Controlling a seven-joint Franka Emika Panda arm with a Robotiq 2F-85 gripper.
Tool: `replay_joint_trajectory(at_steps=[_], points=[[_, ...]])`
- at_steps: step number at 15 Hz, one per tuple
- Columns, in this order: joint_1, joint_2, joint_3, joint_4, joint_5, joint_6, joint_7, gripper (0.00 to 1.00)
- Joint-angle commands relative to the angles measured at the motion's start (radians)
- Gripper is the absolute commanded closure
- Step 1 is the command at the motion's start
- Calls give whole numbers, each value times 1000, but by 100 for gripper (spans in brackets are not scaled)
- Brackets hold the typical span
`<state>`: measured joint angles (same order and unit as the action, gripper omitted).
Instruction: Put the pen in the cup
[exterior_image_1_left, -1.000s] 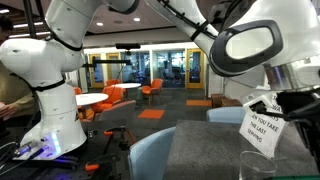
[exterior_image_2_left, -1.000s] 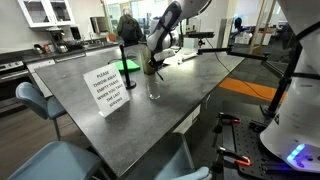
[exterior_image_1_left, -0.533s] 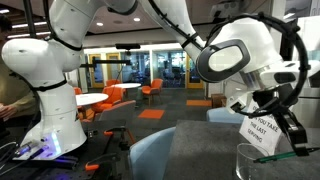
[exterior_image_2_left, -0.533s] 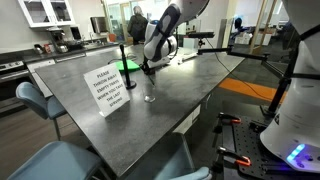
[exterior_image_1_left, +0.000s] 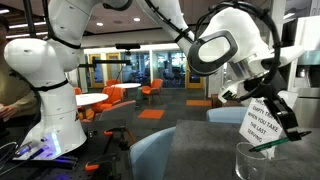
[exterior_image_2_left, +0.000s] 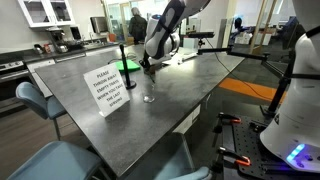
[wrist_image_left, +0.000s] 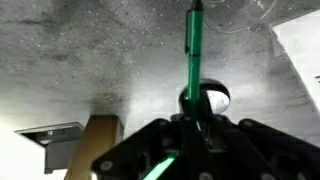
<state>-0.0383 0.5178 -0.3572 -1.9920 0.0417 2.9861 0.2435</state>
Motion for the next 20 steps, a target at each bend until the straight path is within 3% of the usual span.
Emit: replay_joint_trajectory(at_steps=[1, 15, 16, 17, 20], points=[[-3, -51, 32, -66, 7, 81, 2, 97], [85, 70, -2, -128, 74, 314, -22, 97], [92, 72, -5, -133, 82, 308, -24, 86], [98, 73, -8, -137, 90, 304, -24, 62], [94, 44, 3, -160, 87, 262, -39, 52]])
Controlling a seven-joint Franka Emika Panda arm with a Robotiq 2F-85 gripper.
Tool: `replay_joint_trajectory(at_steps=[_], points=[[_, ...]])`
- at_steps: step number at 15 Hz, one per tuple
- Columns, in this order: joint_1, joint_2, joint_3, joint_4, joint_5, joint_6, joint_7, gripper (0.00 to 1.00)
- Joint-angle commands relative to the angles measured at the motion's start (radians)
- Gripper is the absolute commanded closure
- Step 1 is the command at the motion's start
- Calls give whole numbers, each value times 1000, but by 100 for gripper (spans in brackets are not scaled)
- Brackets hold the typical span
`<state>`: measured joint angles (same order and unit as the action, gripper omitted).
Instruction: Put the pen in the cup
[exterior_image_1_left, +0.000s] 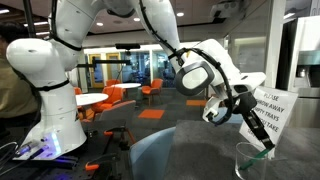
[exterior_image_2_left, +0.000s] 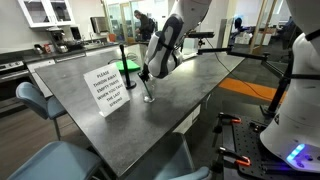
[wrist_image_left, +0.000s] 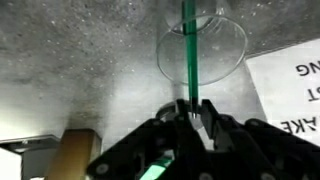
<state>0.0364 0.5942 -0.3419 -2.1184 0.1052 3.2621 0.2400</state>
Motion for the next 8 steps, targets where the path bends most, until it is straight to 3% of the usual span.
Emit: replay_joint_trajectory(at_steps=[1, 4, 6, 8], points=[[10, -48, -3, -42, 20, -29, -40, 44], [-13, -113, 13, -65, 7, -125, -52, 22], [-55, -183, 51, -72, -17, -260, -81, 7], [-79, -236, 64, -58, -38, -418, -106, 0]])
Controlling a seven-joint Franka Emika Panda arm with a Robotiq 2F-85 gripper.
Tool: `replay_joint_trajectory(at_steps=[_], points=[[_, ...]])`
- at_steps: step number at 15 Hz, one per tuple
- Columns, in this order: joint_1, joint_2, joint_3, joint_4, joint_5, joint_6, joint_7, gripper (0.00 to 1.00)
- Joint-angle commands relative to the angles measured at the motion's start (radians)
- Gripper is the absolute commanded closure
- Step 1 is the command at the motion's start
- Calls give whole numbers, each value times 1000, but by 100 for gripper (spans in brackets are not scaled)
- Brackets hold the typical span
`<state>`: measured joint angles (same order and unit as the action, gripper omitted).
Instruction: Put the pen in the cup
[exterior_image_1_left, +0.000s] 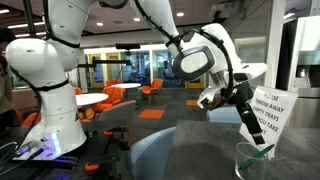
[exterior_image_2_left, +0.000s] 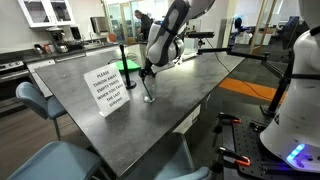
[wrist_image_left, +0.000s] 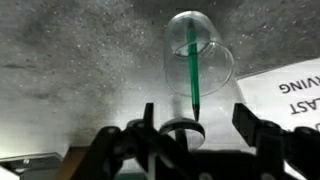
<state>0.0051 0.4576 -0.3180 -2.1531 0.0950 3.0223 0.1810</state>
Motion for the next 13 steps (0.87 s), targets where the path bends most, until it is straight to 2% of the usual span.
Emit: replay_joint_trajectory(at_steps=[1, 3, 8, 13], points=[[-50, -115, 33, -9, -44, -251, -42, 0], [-44, -135, 5, 13, -111, -345, -7, 0], [-92, -177, 35, 36, -194, -496, -41, 0], [-115, -188, 70, 37, -189, -534, -66, 0]])
